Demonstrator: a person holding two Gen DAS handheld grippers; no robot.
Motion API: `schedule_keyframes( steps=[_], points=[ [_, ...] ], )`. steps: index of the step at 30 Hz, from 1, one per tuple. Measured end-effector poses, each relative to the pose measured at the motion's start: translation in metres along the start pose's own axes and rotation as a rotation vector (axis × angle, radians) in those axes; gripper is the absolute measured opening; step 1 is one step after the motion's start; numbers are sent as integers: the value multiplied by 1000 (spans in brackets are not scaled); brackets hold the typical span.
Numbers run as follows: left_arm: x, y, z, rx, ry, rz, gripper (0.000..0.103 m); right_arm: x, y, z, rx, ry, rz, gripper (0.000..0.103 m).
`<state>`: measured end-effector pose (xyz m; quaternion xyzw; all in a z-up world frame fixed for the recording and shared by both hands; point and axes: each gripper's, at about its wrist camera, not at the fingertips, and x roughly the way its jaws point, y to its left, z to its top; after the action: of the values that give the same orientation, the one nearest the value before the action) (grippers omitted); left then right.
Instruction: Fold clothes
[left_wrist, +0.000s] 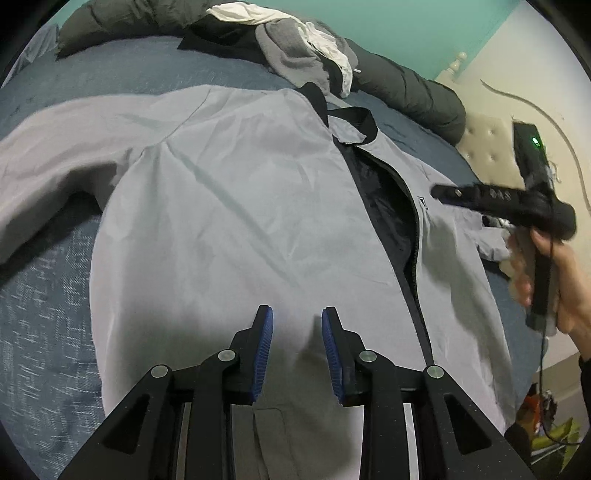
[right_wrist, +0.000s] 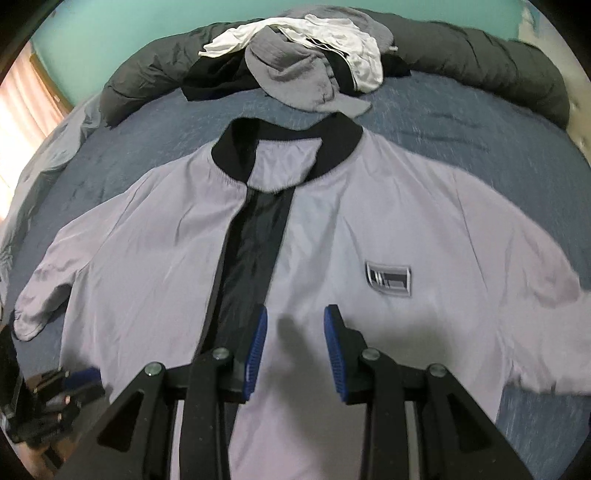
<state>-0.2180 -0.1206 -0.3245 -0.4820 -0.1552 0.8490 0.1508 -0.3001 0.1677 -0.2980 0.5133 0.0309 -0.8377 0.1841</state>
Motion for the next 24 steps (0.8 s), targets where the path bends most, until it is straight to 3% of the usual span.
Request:
schedule_keyframes(
  steps=[1,2,3,9,12,15,16,18,24],
  points=[
    [1,2,-1,-7,-1,-6,30,6,5,5,-13,4,-11,38],
    [1,4,-2,-13,-2,-11,31,10,10,9,-28,6,-26,54],
    [1,5,-2,-11,-4,-13,31,15,15,12,-48,7,-39,58],
    [3,6,-5,3,7,-31,31,50,35,24,-146,22,-187,59],
    [2,11,-3,-14,1,-47,32,64,29,27,-135,34,-228,43],
    [0,14,-1,-17,-8,-46,32,68,24,26,-143,37,-250,22],
    [0,14,-1,-19,-9,-48,32,67,21,26,-142,34,-251,10],
    [0,16,0,-25,-9,-52,32,62,14,25,-116,13,-236,6],
    [-1,19,0,-32,-11,-56,32,17,-17,22,52,-158,-120,4]
  ],
)
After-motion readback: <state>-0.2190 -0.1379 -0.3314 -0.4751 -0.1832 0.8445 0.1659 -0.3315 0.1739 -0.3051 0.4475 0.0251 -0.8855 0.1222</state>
